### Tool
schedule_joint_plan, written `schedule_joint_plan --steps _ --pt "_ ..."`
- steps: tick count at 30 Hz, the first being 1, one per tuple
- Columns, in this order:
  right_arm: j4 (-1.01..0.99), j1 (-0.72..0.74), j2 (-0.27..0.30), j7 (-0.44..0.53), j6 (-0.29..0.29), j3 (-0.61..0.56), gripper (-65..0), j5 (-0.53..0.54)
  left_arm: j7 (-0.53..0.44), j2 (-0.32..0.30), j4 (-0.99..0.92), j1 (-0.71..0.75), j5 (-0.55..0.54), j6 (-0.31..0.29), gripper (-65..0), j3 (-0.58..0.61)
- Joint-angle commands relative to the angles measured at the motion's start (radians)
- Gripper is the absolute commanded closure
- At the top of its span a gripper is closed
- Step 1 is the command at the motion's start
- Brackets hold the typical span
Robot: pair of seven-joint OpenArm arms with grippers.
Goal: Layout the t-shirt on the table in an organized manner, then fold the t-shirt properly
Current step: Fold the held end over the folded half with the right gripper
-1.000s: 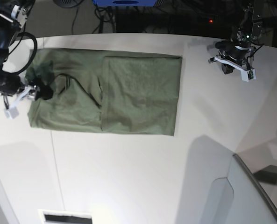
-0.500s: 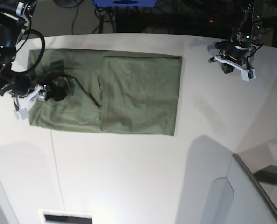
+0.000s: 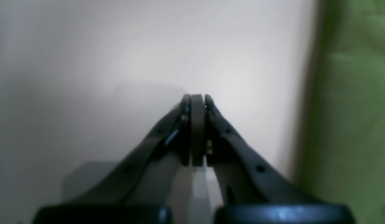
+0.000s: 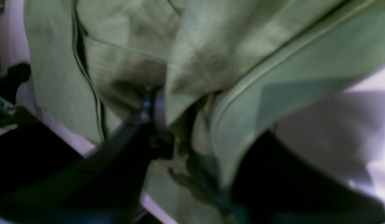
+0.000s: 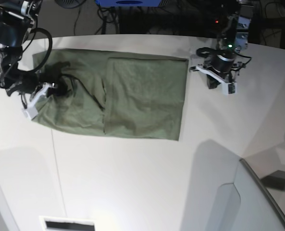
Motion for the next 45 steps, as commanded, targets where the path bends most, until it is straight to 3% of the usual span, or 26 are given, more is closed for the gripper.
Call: schedule_joint_plan --steps 1,3,19,30,33,39,45 --pt "-0.009 -0.014 0.001 -0.07 -0.022 -0.007 -5.0 -0.082 0.063 0.014 -0.017 0.002 0.012 -0.003 0.0 0.0" --pt "-0.009 -0.014 0.001 -0.07 -0.022 -0.007 0.0 -0.082 0.063 0.029 -0.029 -0.009 0.033 -0.003 0.0 0.003" --pt "0.073 -0.005 0.038 -0.075 -0.022 -0.004 0.0 -0.082 0.065 0.048 -0.034 -0.04 0.035 -0.003 0.0 0.183" --pt "0.379 -0.025 0.018 -0.214 -0.022 -0.007 0.0 -0.078 0.066 0.049 -0.032 -0.041 0.035 -0.003 0.0 0.184" --pt "0.442 -0.025 0.001 -0.249 -0.022 -0.008 0.0 -0.082 0.066 0.048 -0.032 -0.047 0.032 -0.003 0.0 0.244" --pt "0.568 -0.026 -0.037 -0.315 -0.109 -0.01 0.0 -0.082 0.066 0.049 -0.034 -0.078 0.032 -0.003 0.0 0.368" --pt "0.66 -0.028 -0.091 -0.34 -0.167 -0.103 0.0 -0.08 0.066 0.051 -0.008 -0.086 0.032 -0.003 0.0 0.424"
